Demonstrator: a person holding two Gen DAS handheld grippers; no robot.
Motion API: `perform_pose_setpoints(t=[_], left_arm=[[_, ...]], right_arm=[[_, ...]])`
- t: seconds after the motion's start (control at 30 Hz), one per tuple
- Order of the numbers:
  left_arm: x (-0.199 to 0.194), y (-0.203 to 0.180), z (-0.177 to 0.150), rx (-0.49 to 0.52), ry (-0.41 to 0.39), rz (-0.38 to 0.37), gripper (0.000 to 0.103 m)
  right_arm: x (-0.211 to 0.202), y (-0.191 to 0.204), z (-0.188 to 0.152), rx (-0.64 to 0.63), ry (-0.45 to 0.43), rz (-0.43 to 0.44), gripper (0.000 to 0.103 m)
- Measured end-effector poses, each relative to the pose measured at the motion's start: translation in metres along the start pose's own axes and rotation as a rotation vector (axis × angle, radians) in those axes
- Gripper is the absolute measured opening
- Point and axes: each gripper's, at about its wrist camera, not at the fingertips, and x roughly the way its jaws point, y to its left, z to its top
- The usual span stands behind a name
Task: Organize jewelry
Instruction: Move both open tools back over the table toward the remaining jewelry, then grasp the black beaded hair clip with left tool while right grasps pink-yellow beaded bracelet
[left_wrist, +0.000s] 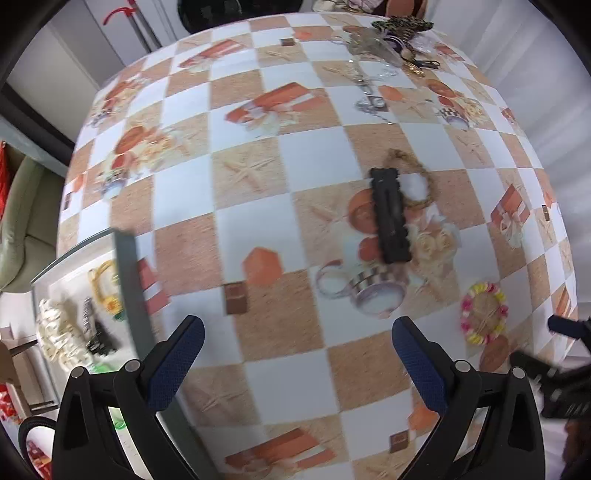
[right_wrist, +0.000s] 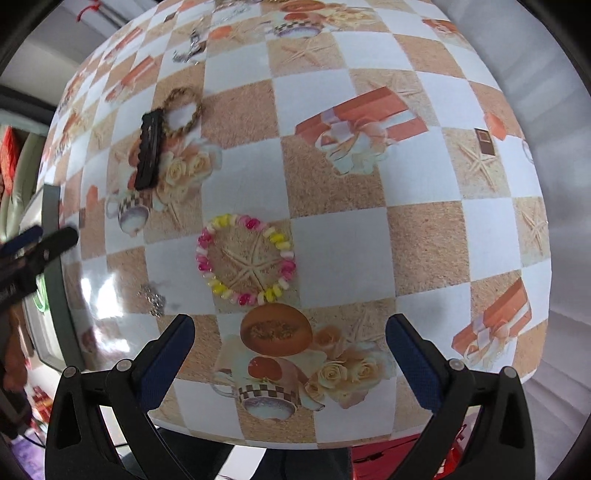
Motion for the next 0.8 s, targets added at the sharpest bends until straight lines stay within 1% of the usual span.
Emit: perform_pose_setpoints(t=[0.07, 0.13, 0.2, 0.27, 0.37, 0.53, 0.57, 0.6, 0.63, 0.73, 0.8], left_arm=[[0.007, -0.006, 0.007, 0.002, 0.012, -0.016, 0.103], [0.013, -0.012, 0.014, 0.006, 0.020, -0.022, 0.103], [0.019, -0.019, 0.022, 0.017, 0.019, -0.017, 0.103], [0.024, -0.026, 0.029, 0.029, 0.016, -0.020, 0.103], [0.032, -0.037, 0.039, 0.047, 0.013, -0.029, 0.103], [0.047, -0.049, 0.053, 0.047, 0.018, -0.034, 0.103], [0.050, -0.050, 0.055, 0.045, 0.020, -0.036, 0.102], [0.053, -0.052, 0.058, 0.044, 0.022, -0.036, 0.095], [0.057, -0.054, 0.061, 0.046, 0.029, -0.034, 0.093], [0.065, -0.060, 0.067, 0.051, 0.029, -0.023, 0.093], [0.067, -0.066, 0.071, 0.063, 0.015, -0.012, 0.091]], right_arm=[[0.004, 0.004, -0.001, -0.035, 0.000, -0.015, 0.103], [0.007, 0.005, -0.002, -0.060, -0.009, -0.049, 0.103], [0.011, 0.004, -0.001, -0.049, -0.015, -0.068, 0.103], [0.014, -0.001, 0.002, -0.029, -0.017, -0.068, 0.103], [0.019, -0.004, 0.008, -0.023, -0.018, -0.061, 0.099], [0.028, -0.002, 0.013, -0.063, -0.019, -0.078, 0.088], [0.029, -0.003, 0.013, -0.065, -0.019, -0.081, 0.085], [0.029, -0.002, 0.013, -0.066, -0.024, -0.083, 0.085], [0.029, -0.003, 0.013, -0.068, -0.030, -0.088, 0.085], [0.031, 0.001, 0.017, -0.090, -0.041, -0.117, 0.084], [0.031, 0.004, 0.016, -0.108, -0.048, -0.136, 0.084]])
